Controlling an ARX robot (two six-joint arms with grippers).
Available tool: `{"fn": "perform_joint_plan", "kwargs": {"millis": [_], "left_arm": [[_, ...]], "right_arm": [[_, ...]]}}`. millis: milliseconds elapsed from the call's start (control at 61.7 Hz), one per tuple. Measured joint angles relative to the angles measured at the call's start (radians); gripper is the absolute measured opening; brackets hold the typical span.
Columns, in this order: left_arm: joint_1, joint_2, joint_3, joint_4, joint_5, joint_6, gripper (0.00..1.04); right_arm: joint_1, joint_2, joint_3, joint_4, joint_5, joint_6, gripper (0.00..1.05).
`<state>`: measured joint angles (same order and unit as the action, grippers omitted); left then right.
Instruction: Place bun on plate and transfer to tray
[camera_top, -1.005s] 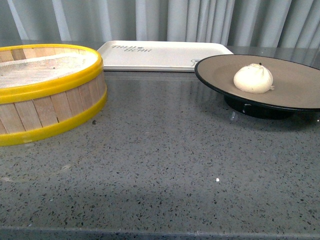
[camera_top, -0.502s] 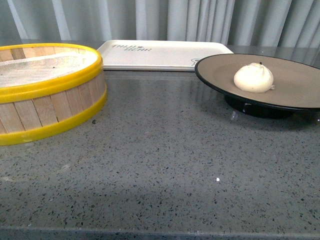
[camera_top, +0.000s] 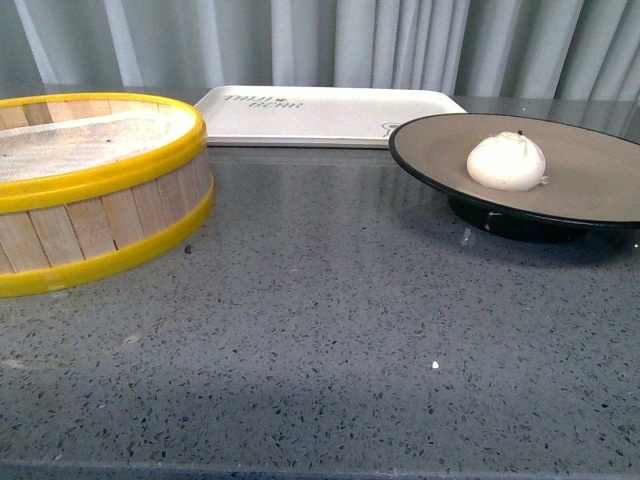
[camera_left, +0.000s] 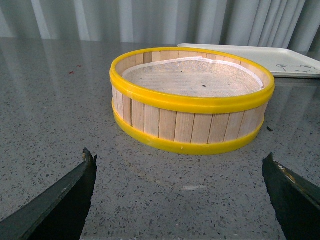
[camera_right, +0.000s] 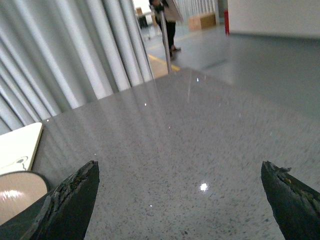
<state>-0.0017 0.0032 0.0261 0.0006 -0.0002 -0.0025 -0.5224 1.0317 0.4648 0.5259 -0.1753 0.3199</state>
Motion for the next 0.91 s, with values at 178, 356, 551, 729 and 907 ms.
{"fn": "perform_joint_plan", "kwargs": {"millis": [178, 356, 551, 729, 907], "left_arm": [[0.000, 0.000, 0.000, 0.000, 0.000, 0.000, 0.98], [0.000, 0.000, 0.000, 0.000, 0.000, 0.000, 0.98], [0.000, 0.000, 0.000, 0.000, 0.000, 0.000, 0.98], [0.000, 0.000, 0.000, 0.000, 0.000, 0.000, 0.98], [0.000, 0.000, 0.000, 0.000, 0.000, 0.000, 0.98]], "right_arm": [[0.061, 0.340, 0.195, -0.017, -0.105, 0.410, 0.96], [0.170, 0.447, 0.273, -0.046, -0.182, 0.642, 0.96], [0.261, 0.513, 0.300, -0.076, -0.240, 0.777, 0.96], [0.323, 0.529, 0.300, -0.078, -0.267, 0.824, 0.96], [0.372, 0.549, 0.315, -0.076, -0.289, 0.852, 0.96]]}}
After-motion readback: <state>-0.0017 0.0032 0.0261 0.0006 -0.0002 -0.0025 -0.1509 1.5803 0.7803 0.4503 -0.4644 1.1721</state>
